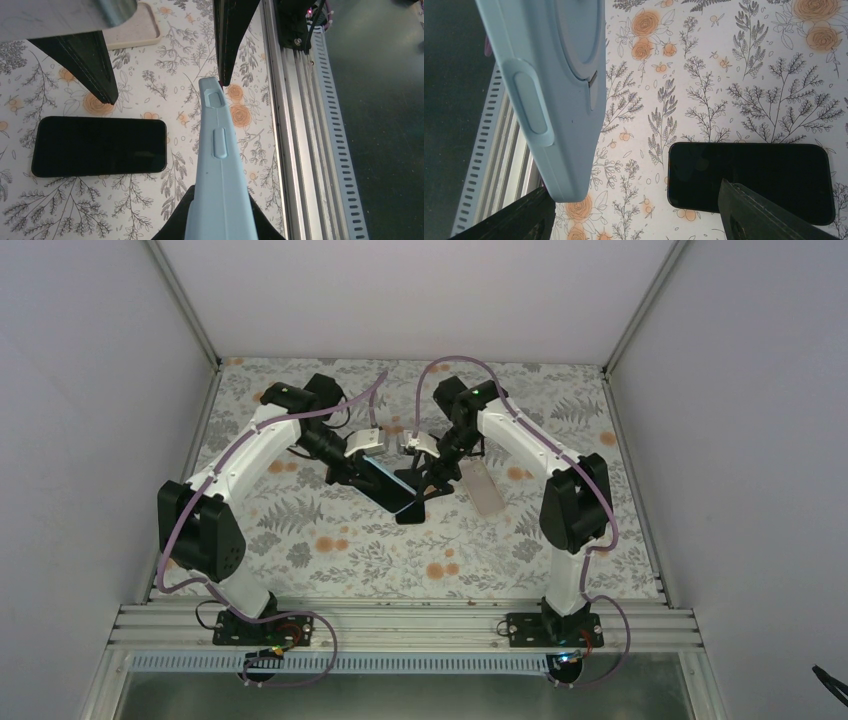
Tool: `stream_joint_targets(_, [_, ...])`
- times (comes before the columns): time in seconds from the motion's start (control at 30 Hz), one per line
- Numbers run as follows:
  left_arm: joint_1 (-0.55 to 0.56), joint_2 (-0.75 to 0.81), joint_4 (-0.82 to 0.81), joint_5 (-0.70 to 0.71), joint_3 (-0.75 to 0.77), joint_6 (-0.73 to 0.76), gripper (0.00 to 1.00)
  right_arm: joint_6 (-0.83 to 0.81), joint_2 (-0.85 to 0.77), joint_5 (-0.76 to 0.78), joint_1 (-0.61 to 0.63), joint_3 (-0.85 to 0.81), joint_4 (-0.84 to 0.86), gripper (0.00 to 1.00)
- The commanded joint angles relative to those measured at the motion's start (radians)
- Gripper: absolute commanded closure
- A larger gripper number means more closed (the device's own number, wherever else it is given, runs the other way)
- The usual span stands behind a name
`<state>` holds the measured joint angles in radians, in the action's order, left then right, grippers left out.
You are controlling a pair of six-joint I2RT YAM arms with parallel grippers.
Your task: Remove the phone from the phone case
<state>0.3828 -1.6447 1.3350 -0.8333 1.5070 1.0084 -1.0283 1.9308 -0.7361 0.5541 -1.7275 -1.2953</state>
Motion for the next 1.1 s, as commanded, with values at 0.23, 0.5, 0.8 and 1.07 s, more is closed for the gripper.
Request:
stream_joint_targets(0.23, [0.002, 0.025, 0.023, -0.064, 0.008, 0.030, 0.98, -0.031, 0.009, 0.018, -0.030, -0.019, 0.010, 0.17])
stream_joint_targets(0.5, [0.020, 0.039, 0.023, -0.120, -0.026, 0.050, 0.98, -0.042, 0.066, 0.028, -0.044, -0.072, 0.010, 0.17])
stream_joint_targets(0.8, [0.030, 0.017, 0.023, -0.111, -0.007, 0.041, 0.98, -0.070, -0.017, 0.006, -0.042, 0.017, 0.008, 0.17])
stream_joint_targets(1.07, [0.028, -0.013, 0.023, -0.095, 0.014, 0.036, 0.98, -0.049, -0.120, 0.004, 0.005, 0.134, 0.008, 0.17])
